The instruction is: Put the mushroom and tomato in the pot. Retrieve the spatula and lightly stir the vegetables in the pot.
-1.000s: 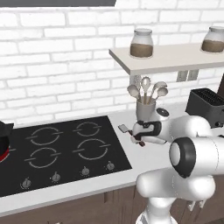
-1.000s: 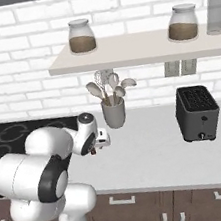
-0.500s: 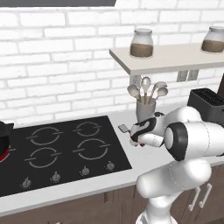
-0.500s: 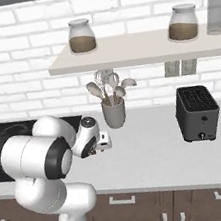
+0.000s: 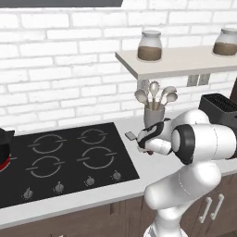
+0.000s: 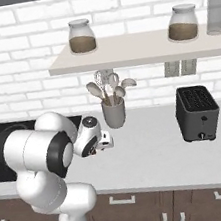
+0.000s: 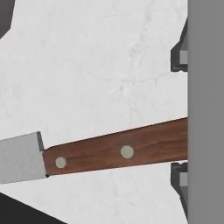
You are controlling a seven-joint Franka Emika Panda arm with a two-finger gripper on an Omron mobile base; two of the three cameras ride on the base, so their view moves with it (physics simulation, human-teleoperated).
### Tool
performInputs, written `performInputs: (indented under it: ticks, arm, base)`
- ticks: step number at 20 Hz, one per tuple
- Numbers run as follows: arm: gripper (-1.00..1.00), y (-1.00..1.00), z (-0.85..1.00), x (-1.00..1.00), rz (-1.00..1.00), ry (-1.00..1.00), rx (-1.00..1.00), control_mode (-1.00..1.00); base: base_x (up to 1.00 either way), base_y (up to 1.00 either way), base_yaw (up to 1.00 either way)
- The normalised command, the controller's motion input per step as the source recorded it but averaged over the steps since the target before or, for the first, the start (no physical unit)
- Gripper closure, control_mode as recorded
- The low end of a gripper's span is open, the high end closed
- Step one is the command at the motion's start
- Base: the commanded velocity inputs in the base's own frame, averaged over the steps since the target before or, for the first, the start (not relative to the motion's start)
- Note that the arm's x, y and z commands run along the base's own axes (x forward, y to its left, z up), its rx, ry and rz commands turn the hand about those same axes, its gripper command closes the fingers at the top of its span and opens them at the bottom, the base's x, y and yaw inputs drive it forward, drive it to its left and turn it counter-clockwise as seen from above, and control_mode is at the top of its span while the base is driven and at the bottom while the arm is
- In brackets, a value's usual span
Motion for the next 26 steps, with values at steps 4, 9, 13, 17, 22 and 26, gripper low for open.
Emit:
performInputs:
  ticks: [4,9,13,17,22,26]
  arm:
    - [1.0,0.0,-0.03,0.01,0.0,0.02,0.0,-1.0]
    - [1.0,0.0,-0.08,0.0,0.0,0.0,0.0,-1.0]
    - [1.0,0.03,0.01,0.0,0.01,0.05,0.01,-1.0]
    - [1.0,0.28,0.72,-0.15,0.12,-0.09,0.03,-1.0]
    - [1.0,0.43,0.98,-0.39,0.13,-0.18,0.01,-1.0]
    - [1.0,0.48,0.91,-0.53,0.08,-0.02,-0.02,-1.0]
  base:
    - [0.0,0.0,0.0]
    - [0.0,0.0,0.0]
    - [0.0,0.0,0.0]
    - [0.0,0.0,0.0]
    - [0.0,0.0,0.0]
    - [0.0,0.0,0.0]
